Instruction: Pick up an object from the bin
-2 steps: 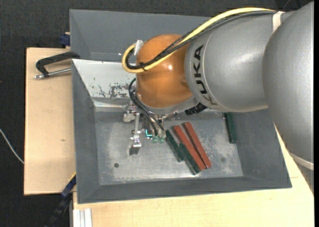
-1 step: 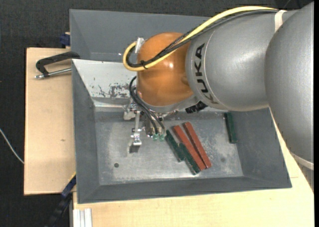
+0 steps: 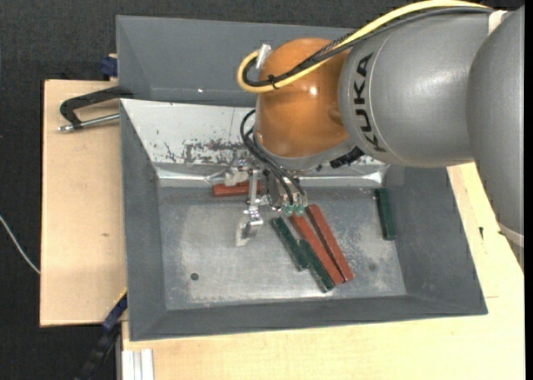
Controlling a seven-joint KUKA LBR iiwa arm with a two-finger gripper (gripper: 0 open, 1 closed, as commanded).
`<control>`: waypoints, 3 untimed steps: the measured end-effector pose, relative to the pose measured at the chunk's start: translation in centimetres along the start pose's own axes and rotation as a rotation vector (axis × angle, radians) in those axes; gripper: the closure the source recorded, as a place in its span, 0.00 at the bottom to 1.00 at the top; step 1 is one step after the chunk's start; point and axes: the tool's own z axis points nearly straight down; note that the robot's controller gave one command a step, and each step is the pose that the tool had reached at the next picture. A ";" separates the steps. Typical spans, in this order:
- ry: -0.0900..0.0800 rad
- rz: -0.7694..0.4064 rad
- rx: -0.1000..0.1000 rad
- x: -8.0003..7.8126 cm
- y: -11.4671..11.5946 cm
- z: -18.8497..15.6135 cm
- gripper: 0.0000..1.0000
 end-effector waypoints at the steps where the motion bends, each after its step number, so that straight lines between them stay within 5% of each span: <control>1: -0.002 -0.077 0.003 -1.0 -1.0 5.9 0.00; 2: 0.012 -0.144 0.001 -1.7 -3.9 6.7 0.00; 3: -0.005 -0.246 0.003 -2.0 -5.7 5.5 0.00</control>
Offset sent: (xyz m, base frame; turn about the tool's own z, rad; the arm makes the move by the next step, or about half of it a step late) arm 0.0320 -0.0568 -0.0401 -0.1713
